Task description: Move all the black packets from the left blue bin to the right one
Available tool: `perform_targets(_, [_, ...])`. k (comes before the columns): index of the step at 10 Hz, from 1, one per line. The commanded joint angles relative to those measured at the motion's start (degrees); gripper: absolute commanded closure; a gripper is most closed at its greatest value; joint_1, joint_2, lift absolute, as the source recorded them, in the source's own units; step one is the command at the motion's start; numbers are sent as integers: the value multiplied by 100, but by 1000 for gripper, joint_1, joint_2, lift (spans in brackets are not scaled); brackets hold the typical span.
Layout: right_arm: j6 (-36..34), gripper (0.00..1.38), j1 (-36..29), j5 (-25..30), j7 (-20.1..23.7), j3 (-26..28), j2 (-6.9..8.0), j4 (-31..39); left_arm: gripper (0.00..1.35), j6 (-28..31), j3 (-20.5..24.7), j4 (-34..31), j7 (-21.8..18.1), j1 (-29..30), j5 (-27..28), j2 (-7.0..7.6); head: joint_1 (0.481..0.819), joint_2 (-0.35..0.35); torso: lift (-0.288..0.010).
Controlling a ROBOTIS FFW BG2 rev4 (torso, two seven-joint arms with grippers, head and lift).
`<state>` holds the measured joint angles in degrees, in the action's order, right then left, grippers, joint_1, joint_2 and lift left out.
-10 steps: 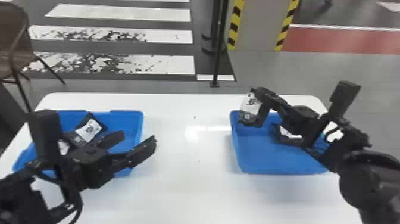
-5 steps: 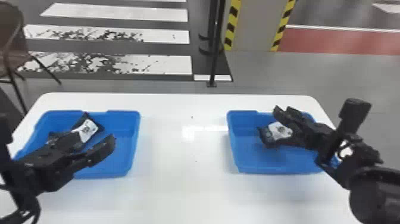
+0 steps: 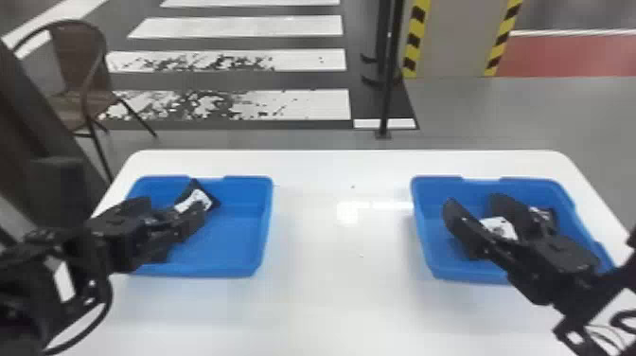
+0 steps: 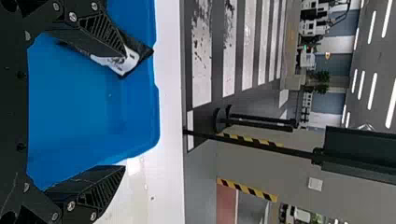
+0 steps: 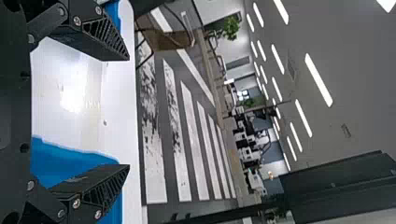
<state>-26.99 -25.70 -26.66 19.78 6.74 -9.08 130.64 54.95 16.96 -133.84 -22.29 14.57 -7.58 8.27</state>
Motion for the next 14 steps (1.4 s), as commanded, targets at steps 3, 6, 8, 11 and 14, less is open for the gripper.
perform_targets(3, [0,209,-355,-362,122,-548,3,471,121,340,-176,805,49,-881,998,201,695,230,-140])
perform_targets(6, [42,209,-636,-385,166,-914,21,724,117,467,-610,1860,75,-1654,1592,342,695,314,-140])
perform_targets(8, [42,209,-720,-430,175,-1085,21,696,117,537,-839,2493,93,-2090,1787,429,695,338,-140])
perform_targets(11, [28,209,-664,-442,210,-1131,21,682,117,650,-1147,3252,102,-2512,1981,491,695,350,-140])
perform_targets(14, [28,209,-622,-487,210,-1131,21,682,117,678,-1456,4012,102,-2920,2175,526,695,350,-140])
